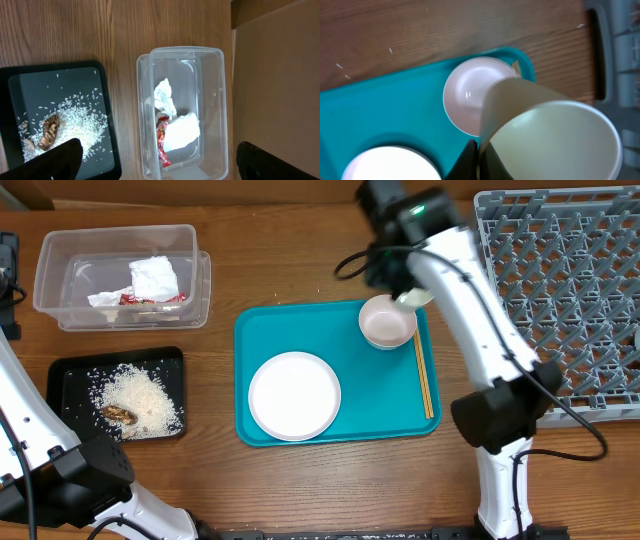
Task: Sort waste into correct bins and load items into the dishwasher
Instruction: 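Grasp the white cup inside the pink bowl with the right gripper, then carry the white cup with the right gripper over the dish rack, then set the white cup into the rack beside the bowl and release, then return the right gripper to the pink bowl on the teal tray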
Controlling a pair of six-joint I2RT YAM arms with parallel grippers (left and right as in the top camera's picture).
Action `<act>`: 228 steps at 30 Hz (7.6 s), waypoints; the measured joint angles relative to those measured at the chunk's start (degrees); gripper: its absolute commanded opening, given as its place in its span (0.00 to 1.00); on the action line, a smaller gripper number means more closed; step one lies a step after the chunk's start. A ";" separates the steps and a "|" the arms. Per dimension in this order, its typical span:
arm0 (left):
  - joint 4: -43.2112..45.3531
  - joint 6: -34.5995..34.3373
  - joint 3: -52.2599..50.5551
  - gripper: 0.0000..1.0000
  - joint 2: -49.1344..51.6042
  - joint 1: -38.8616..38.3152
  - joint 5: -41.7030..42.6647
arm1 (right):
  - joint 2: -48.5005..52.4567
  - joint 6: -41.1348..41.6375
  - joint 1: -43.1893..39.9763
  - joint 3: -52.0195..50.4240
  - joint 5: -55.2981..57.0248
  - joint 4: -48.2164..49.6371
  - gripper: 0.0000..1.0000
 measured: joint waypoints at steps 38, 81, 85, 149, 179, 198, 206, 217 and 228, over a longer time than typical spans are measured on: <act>0.00 0.02 0.00 1.00 0.00 0.00 0.00 | 18.58 -13.51 -64.02 9.29 -50.07 52.65 0.04; 0.00 0.02 0.00 1.00 0.00 0.00 0.00 | 29.99 -3.56 -70.93 7.67 -68.98 62.20 0.04; 0.00 0.02 0.00 1.00 0.00 0.00 0.00 | 29.99 -3.37 -70.93 7.67 -69.00 62.05 0.04; 0.00 0.02 0.00 1.00 0.00 -0.04 0.00 | 16.31 -9.86 -55.12 7.30 -19.23 41.46 0.04; 0.00 0.02 0.00 1.00 0.00 -0.04 0.00 | 19.76 -7.65 -58.03 5.53 10.32 35.76 0.04; 0.00 0.02 0.00 1.00 0.00 -0.04 0.00 | 4.52 -2.56 -58.10 4.83 -18.38 32.50 0.72; 0.00 0.00 0.00 1.00 0.00 -0.04 0.02 | -0.76 -14.16 -50.77 5.57 -49.51 14.64 0.74; 0.00 0.02 0.00 1.00 0.00 -0.04 0.00 | 0.33 -23.74 -20.13 -2.12 -33.48 5.11 1.00; 0.00 0.00 0.00 1.00 0.00 -0.04 0.00 | 0.33 -18.32 -4.57 -16.41 -22.69 13.84 0.63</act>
